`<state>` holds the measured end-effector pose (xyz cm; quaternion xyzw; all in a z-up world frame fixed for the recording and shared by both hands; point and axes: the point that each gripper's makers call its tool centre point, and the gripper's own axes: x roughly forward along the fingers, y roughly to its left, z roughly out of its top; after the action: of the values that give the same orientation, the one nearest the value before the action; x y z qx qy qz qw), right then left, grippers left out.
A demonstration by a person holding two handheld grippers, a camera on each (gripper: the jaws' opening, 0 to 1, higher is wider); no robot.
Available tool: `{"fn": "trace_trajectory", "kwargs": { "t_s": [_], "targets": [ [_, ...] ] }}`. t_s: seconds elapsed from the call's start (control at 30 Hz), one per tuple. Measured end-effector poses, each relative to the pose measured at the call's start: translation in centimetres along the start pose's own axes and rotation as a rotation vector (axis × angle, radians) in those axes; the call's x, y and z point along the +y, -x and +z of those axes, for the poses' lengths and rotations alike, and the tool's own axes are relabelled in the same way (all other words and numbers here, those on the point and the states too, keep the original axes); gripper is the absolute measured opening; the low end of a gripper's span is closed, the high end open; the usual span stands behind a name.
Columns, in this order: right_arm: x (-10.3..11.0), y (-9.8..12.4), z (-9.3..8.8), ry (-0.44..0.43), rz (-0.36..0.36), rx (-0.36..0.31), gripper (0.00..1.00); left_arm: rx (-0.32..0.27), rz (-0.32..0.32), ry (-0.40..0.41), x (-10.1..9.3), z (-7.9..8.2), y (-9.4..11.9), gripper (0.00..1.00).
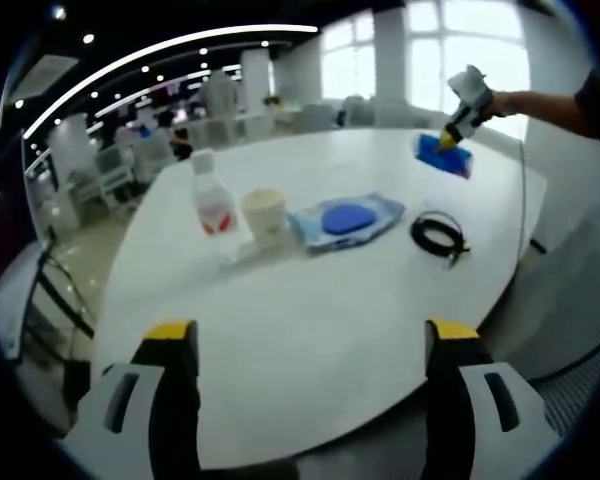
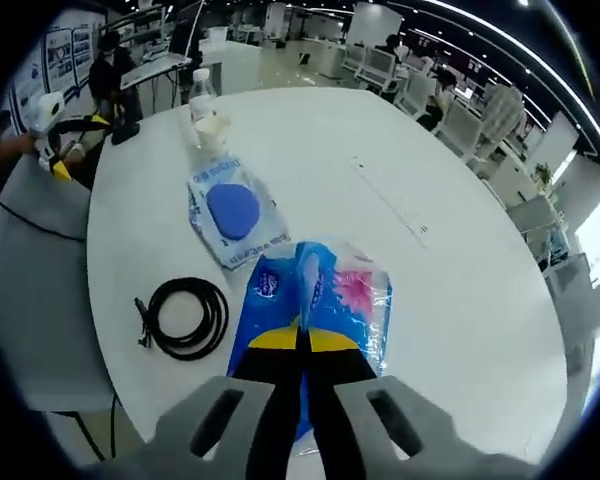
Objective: Arrange the tabletop items into an orderly group along one side of the table until the central work area is clear of visible clutter.
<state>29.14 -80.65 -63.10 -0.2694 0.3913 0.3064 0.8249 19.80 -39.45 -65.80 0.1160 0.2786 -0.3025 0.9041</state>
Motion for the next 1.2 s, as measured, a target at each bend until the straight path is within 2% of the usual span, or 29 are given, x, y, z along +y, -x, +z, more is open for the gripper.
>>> {"fn": "trace_trajectory", "kwargs": {
  "t_s": [0.03, 0.2, 0.37, 0.43, 0.5, 0.77, 0.9, 1.2],
  "targets": [
    [0.2, -0.2, 0.0, 0.040, 0.021, 0.008, 0.00, 0.000, 0.002, 0.002, 0.1, 0.0, 0.0, 0.91],
    [0.2, -0.8, 0.4, 0.092, 0.054, 0.001, 0.00, 0.002, 0.003, 0.002, 0.1, 0.0, 0.0, 0.90],
    [0.9, -1.8, 0.6, 0.202, 0.115, -0.021, 0.00, 0.005, 0.005, 0.001, 0.1, -0.1, 0.0, 0.90],
    [1.1, -2.1, 0.3, 0.228, 0.125, -0.005, 0.00, 0.006, 0.005, -0.001, 0.1, -0.1, 0.0, 0.90],
    [1.4, -2.7, 0.0, 0.302, 0.150, -0.001, 0.00, 0.008, 0.005, -0.001, 0.1, -0.1, 0.0, 0.90],
    [1.9, -4.2, -0.7, 0.447, 0.187, 0.034, 0.00, 0.012, 0.009, -0.002, 0.1, -0.2, 0.0, 0.90],
    [1.9, -5.0, -0.8, 0.511, 0.202, 0.046, 0.00, 0.004, 0.010, 0.000, 0.2, 0.0, 0.0, 0.90],
    [1.4, -6.9, -1.2, 0.586, 0.224, 0.067, 0.00, -0.006, 0.025, 0.000, 0.5, 0.2, 0.1, 0.91]
  ]
}}
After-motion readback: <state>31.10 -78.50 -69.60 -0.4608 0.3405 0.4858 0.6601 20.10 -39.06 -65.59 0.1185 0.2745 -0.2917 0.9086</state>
